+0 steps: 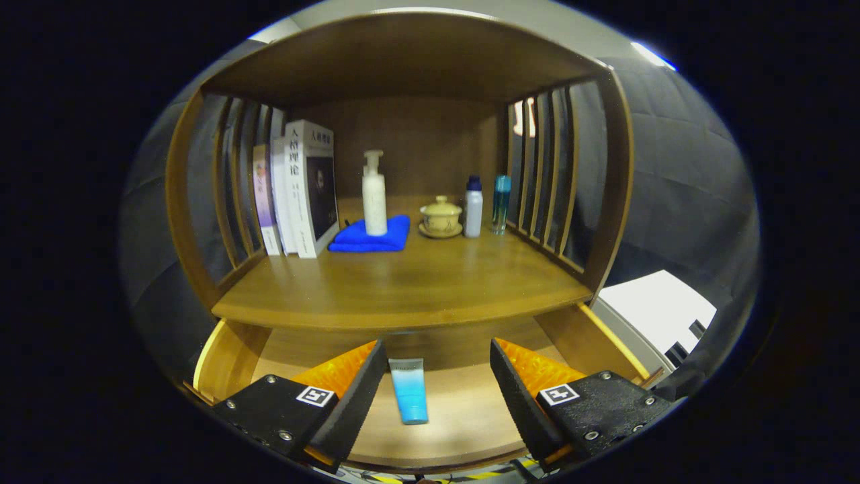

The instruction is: Pull open the drawer, take out the items inside it, and place them on the countertop above the cabinet.

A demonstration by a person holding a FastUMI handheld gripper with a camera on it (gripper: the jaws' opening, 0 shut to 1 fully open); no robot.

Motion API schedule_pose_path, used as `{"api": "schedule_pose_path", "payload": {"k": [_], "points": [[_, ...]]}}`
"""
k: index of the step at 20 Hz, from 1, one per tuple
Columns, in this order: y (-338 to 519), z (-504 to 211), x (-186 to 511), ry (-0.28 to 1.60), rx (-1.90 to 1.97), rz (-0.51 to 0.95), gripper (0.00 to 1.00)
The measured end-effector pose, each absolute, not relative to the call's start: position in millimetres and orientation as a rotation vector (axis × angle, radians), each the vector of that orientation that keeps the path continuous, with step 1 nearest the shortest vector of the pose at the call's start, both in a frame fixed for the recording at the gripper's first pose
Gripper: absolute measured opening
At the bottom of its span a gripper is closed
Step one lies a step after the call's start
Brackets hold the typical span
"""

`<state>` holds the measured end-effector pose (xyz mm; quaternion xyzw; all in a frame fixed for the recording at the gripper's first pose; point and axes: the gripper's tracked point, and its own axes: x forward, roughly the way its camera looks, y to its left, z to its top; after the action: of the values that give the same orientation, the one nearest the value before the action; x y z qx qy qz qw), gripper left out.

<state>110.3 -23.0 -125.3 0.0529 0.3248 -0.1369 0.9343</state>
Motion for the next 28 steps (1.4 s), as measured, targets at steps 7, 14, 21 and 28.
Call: {"api": "schedule_pose_path", "payload": {"k": [7, 14, 21, 28], "points": [[-16, -182, 112, 0.908, 0.166, -0.304, 0.95], [3, -232, 99, 1.159, 0.212, -0.323, 0.95], [20, -251, 94, 1.308, 0.127, -0.237, 0.85], [26, -259, 95, 1.297, 0.248, -0.228, 0.53]]}}
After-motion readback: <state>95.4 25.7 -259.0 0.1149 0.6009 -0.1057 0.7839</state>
